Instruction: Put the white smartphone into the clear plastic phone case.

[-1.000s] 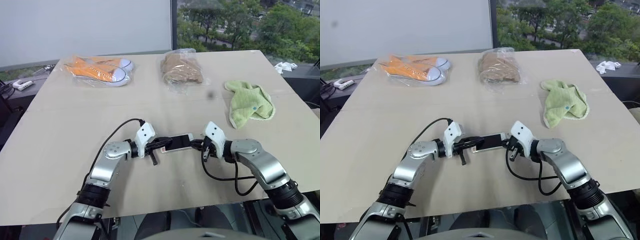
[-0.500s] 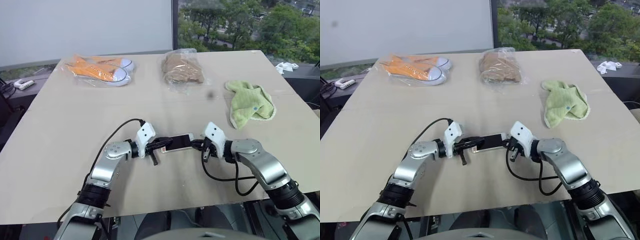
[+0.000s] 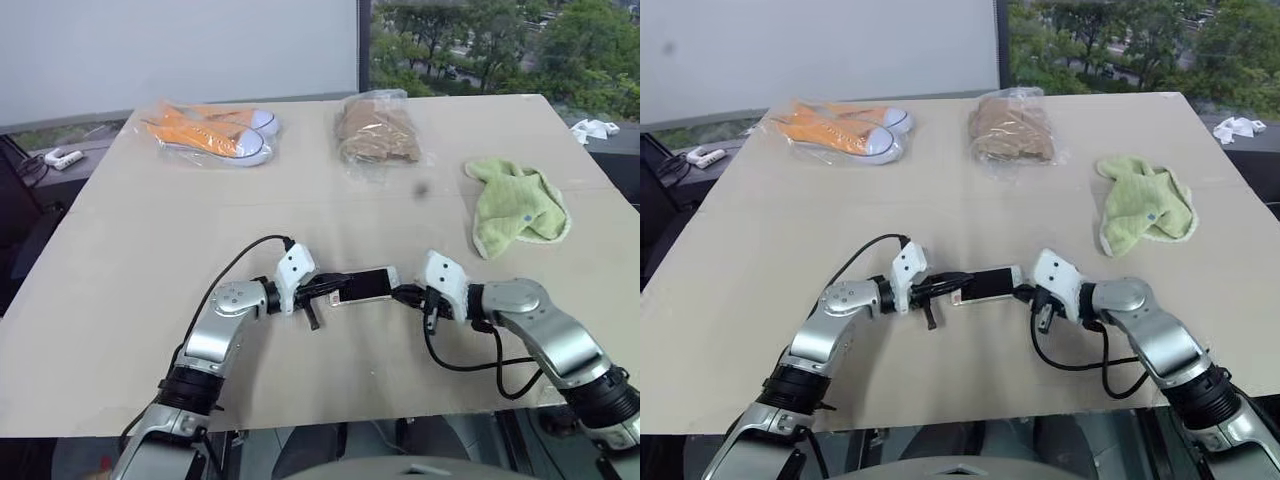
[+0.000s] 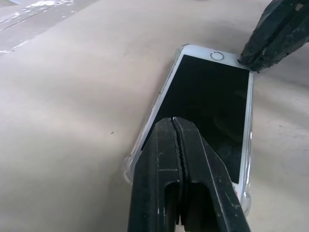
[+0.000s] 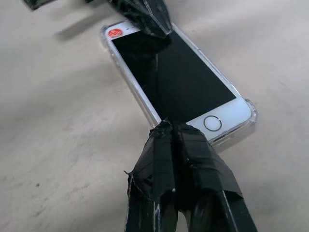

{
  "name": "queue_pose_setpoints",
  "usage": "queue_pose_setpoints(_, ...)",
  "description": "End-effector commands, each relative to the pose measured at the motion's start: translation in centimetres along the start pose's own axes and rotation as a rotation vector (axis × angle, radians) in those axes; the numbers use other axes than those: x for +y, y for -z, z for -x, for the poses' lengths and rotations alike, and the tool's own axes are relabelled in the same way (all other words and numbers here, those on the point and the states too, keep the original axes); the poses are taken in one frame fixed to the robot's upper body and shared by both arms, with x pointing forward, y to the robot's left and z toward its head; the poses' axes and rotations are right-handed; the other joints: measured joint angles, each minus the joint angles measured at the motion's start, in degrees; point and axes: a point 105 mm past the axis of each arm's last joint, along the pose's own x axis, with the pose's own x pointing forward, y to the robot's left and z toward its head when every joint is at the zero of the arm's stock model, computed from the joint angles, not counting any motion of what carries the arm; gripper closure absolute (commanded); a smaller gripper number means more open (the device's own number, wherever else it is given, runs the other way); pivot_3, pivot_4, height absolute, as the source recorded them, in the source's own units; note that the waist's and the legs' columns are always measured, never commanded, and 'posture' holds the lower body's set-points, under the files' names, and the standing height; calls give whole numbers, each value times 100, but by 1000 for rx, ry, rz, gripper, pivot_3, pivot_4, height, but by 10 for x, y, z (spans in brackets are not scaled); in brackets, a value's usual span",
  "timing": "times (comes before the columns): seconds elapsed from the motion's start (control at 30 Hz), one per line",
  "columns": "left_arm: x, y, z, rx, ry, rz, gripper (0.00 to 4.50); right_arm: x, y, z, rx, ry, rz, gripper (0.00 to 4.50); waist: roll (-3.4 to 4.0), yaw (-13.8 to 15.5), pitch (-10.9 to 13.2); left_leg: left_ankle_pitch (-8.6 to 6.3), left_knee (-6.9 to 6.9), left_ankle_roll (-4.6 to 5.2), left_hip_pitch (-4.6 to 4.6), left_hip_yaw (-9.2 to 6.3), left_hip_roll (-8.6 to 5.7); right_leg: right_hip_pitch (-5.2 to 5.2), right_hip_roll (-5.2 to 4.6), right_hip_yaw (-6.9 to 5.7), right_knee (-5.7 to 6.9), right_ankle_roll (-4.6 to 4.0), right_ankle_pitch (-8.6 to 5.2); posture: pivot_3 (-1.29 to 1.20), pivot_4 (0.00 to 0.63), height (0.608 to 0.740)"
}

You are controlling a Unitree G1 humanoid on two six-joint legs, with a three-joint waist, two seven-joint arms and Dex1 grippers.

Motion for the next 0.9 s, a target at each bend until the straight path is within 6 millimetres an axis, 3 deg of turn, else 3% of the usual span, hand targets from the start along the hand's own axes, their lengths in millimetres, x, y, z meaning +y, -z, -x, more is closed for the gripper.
queue_pose_setpoints(0.03,-2,4,-1,20,0,4,4500,28,87,4,286,-108,-200,4442,-5,5,-4,0,0,0,-4,-6,-3,0,-4,-6,-3,0,0,0,150,740)
queue_pose_setpoints(0.4,-1,3,-1,21,1,0,4500,18,89,-1,270,-62,-295,4442,-15,6,-16,-10,2,20,-17,-29,-8,0,-13,-29,-8,-2,0,0,150,740)
queue_pose_setpoints(0.77,-2,2,0,22,-4,-3,4500,27,100,0,382,-112,-442,4442,-8,6,-32,-9,7,18,-21,-38,-8,0,-14,-36,-7,-4,0,0,150,740)
queue_pose_setpoints(0.9,0,2,2,22,-12,-3,4500,21,80,-5,275,-123,-429,4442,-11,6,-32,-9,7,19,-23,-39,-9,0,-15,-36,-7,-4,0,0,150,740)
